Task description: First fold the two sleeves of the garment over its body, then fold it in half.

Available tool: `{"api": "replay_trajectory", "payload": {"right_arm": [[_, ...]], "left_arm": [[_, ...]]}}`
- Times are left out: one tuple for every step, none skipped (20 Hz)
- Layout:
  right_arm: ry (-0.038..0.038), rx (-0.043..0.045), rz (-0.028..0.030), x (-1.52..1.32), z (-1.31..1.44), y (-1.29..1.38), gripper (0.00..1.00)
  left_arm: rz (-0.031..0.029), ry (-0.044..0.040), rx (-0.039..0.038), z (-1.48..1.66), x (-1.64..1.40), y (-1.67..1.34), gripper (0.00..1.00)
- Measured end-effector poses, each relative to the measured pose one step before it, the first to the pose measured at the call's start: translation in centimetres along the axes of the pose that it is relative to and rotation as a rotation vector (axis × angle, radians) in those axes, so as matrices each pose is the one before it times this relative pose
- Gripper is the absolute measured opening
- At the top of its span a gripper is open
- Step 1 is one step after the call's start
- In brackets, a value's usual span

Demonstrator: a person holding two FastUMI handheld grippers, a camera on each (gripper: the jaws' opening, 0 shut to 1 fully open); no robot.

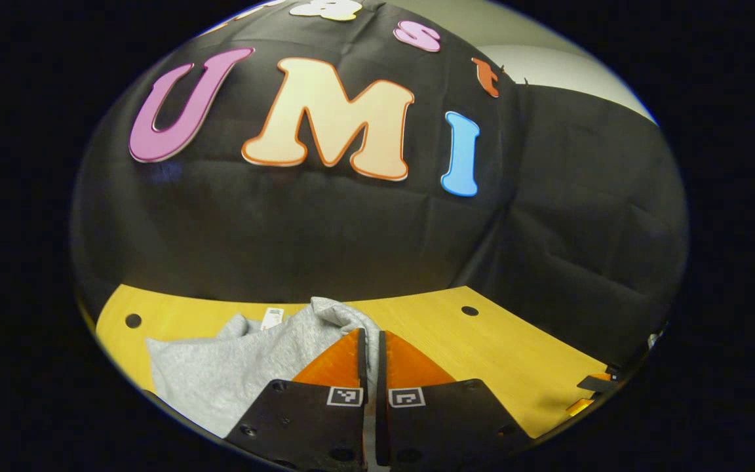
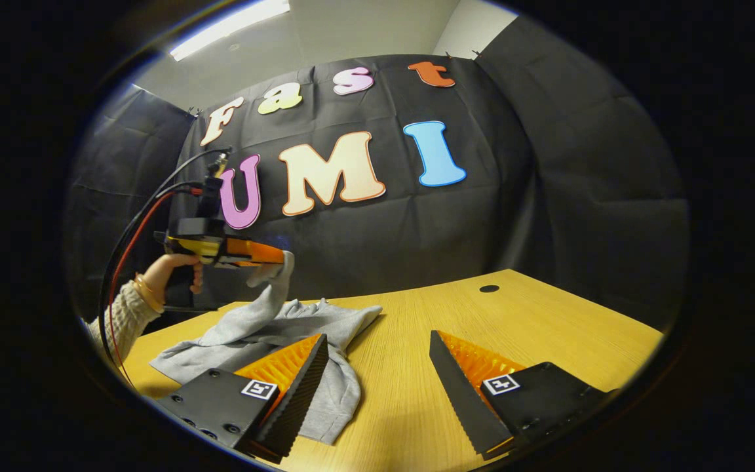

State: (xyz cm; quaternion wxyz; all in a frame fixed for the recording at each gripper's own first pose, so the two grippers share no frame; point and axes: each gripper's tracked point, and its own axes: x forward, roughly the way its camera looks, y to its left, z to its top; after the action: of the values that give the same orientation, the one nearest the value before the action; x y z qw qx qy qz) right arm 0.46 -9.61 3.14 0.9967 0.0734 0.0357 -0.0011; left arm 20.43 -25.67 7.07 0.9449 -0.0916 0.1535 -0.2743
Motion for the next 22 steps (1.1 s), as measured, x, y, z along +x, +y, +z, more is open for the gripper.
{"api": "replay_trajectory", "payload": {"right_arm": [[0.00092, 0.00279, 0.00003, 0.234, 0.013, 0.0, 0.97], [0.00056, 0.00162, 0.00006, 0.216, -0.026, 0.085, 0.97], [0.00182, 0.00168, 0.00075, 0.146, 0.031, -0.029, 0.97], [0.00364, 0.00355, 0.00164, 0.121, -0.285, -0.042, 0.98], [0.00289, 0.00225, 0.00103, 0.097, -0.07, 0.012, 0.98], [0.00165, -0.00051, -0.00135, 0.088, -0.148, 0.045, 0.97], [0.00093, -0.00025, -0.00078, 0.114, 0.027, -0.048, 0.97], [0.00203, 0.00154, -0.00052, 0.059, -0.167, 0.036, 0.97], [0.00143, 0.00213, 0.00167, 0.041, 0.047, -0.01, 0.97], [0.00215, 0.00172, 0.00089, 0.049, -0.025, 0.041, 0.98], [0.00241, 0.00129, 0.0006, 0.077, -0.046, 0.034, 0.97], [0.00366, 0.00005, 0.00072, 0.066, -0.139, 0.131, 0.98], [0.00589, -0.00193, 0.00147, 0.066, 0.011, 0.144, 0.98], [-0.00047, -0.00281, 0.00053, -0.119, -0.064, 0.083, 0.98], [-0.00287, -0.00409, 0.00086, -0.165, 0.136, 0.181, 0.98], [-0.00105, -0.00457, 0.00206, -0.029, -0.04, 0.186, 0.98], [-0.00015, -0.00432, 0.0028, 0.096, 0.111, 0.196, 0.98], [0.00217, -0.0039, 0.00451, 0.061, 0.142, 0.274, 0.98], [0.00468, -0.00557, 0.00483, -0.023, 0.028, 0.251, 0.97], [0.00496, -0.00901, 0.00432, -0.03, -0.105, 0.214, 0.98], [0.00673, -0.01159, 0.00453, -0.023, 0.012, 0.333, 0.98], [0.00798, -0.01264, 0.00549, -0.18, -0.261, 0.416, 0.98]], "left_arm": [[0.00402, 0.0209, -0.01038, -1.475, 0.832, -0.076, 0.0], [0.00362, 0.02399, -0.00661, -1.254, 0.823, -0.194, 0.0], [0.00211, 0.02553, -0.0044, -1.208, 0.706, -0.245, 0.0], [0.00091, 0.02073, -0.00323, -0.894, 0.608, -0.292, 0.01], [0.00238, 0.01437, -0.00212, -0.622, 0.557, -0.176, 0.02], [0.00163, 0.01057, -0.00347, -0.494, 0.532, -0.075, 0.03], [-0.00118, 0.01094, -0.00253, -0.372, 0.132, 0.116, 0.04], [-0.00748, 0.00409, -0.00062, -0.154, 0.159, -0.167, 0.04], [-0.01194, 0.00107, -0.00427, -0.02, 0.085, -0.262, 0.06], [-0.02017, 0.00048, 0.0, 0.203, 0.001, -0.555, 0.1], [-0.01324, -0.00586, 0.00293, 0.272, -0.234, -0.454, 0.14], [-0.01782, -0.01465, 0.00451, 0.594, -0.18, -0.523, 0.23], [-0.00332, -0.01472, 0.00505, 0.51, -0.464, -0.31, 0.41], [0.00564, -0.02748, 0.00953, 1.209, -0.983, -0.103, 0.58], [0.01175, -0.03156, 0.00932, 0.998, -0.494, 0.391, 0.76], [0.00192, -0.03273, 0.00959, 1.131, -0.918, 0.115, 0.94], [0.00254, -0.02754, 0.0095, 1.162, -1.189, 0.111, 0.95], [0.00529, -0.02597, 0.01411, 1.267, -1.307, 0.332, 0.95], [0.00716, -0.02344, 0.01884, 1.144, -1.376, 0.469, 0.95], [0.0071, -0.02353, 0.02424, 1.031, -1.602, 0.527, 0.93], [0.01244, -0.01359, 0.0286, 0.649, -1.795, 0.73, 0.95], [0.01712, -0.00525, 0.03361, 0.433, -1.952, 0.991, 0.94]]}}
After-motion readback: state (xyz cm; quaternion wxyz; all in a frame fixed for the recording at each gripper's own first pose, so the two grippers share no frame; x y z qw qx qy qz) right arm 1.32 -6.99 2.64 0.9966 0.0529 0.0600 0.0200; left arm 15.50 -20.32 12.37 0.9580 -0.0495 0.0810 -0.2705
